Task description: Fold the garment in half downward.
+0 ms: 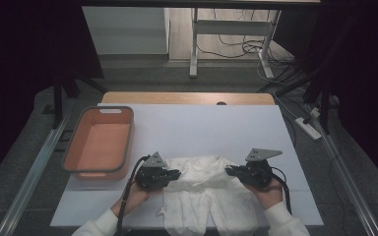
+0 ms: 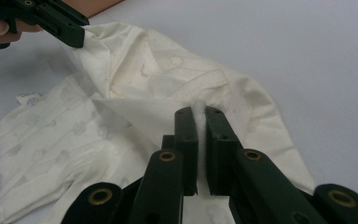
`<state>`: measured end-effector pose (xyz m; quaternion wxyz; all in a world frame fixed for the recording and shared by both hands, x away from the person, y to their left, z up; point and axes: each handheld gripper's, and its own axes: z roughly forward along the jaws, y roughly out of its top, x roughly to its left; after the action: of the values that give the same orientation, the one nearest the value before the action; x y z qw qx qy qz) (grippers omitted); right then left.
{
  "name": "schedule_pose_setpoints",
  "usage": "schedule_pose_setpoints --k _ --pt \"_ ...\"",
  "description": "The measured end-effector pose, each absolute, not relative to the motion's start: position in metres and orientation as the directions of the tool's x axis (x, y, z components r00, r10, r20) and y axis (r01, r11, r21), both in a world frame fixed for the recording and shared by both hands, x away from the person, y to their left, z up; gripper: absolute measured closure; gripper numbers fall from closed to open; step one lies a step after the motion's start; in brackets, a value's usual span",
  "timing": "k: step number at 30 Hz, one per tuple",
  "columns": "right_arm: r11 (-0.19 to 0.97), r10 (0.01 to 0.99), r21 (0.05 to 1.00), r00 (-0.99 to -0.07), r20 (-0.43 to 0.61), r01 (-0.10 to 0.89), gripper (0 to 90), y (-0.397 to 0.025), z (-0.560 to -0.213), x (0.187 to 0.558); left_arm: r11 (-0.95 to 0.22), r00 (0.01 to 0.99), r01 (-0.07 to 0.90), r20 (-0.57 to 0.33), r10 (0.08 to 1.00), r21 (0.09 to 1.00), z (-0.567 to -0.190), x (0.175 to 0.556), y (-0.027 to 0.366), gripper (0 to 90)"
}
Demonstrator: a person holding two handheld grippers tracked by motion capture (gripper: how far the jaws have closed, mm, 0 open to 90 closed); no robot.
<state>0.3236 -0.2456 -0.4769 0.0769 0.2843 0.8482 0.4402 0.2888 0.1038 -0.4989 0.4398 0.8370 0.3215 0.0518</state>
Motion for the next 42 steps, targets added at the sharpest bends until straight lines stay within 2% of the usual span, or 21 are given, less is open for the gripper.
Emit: schedule_pose_setpoints --k 30,32,34,35,36,37,38,39,40,42 --pt "0.462 0.541 0.787 -0.833 0.114 0.408 84.8 -0.257 -0.479 0.292 -0.414 0.805 0.494 -0.222 0.551 0.764 -0.502 0.268 0.102 81.0" --pt "0.462 0.536 0.79 -0.837 0.112 0.402 84.6 -0.258 -0.478 0.289 -0.407 0.803 0.497 -0.228 0.551 0.766 -0.502 0.267 0.103 78.4" --pt "0.466 0.533 0.791 -0.84 0.106 0.395 83.0 -0.259 -0.478 0.286 -0.397 0.796 0.5 -0.227 0.561 0.77 -0.501 0.267 0.104 69.6" --pt "0.46 0.53 0.796 -0.841 0.109 0.393 76.0 -0.261 -0.477 0.285 -0.373 0.781 0.507 -0.232 0.58 0.777 -0.5 0.268 0.106 56.4" --pt "0.448 0.531 0.801 -0.839 0.119 0.397 69.7 -0.261 -0.477 0.286 -0.366 0.776 0.51 -0.234 0.586 0.779 -0.5 0.268 0.106 51.8" --pt "0.448 0.531 0.801 -0.839 0.119 0.397 69.7 -0.261 -0.477 0.286 -0.366 0.776 0.51 -0.234 0.586 0.779 -0.5 0.268 0.106 47.5" --pt "0.436 0.533 0.805 -0.836 0.128 0.401 63.0 -0.262 -0.476 0.286 -0.35 0.767 0.514 -0.236 0.597 0.783 -0.498 0.269 0.108 47.5" --pt "0.397 0.532 0.824 -0.833 0.153 0.404 54.0 -0.264 -0.474 0.288 -0.324 0.759 0.513 -0.244 0.604 0.795 -0.496 0.27 0.112 41.9" --pt "0.397 0.532 0.824 -0.833 0.153 0.404 54.0 -0.264 -0.474 0.288 -0.324 0.759 0.513 -0.244 0.604 0.795 -0.496 0.27 0.112 40.8" --pt "0.371 0.55 0.839 -0.822 0.146 0.398 47.8 -0.266 -0.471 0.289 -0.299 0.743 0.513 -0.243 0.623 0.805 -0.493 0.273 0.115 40.2"
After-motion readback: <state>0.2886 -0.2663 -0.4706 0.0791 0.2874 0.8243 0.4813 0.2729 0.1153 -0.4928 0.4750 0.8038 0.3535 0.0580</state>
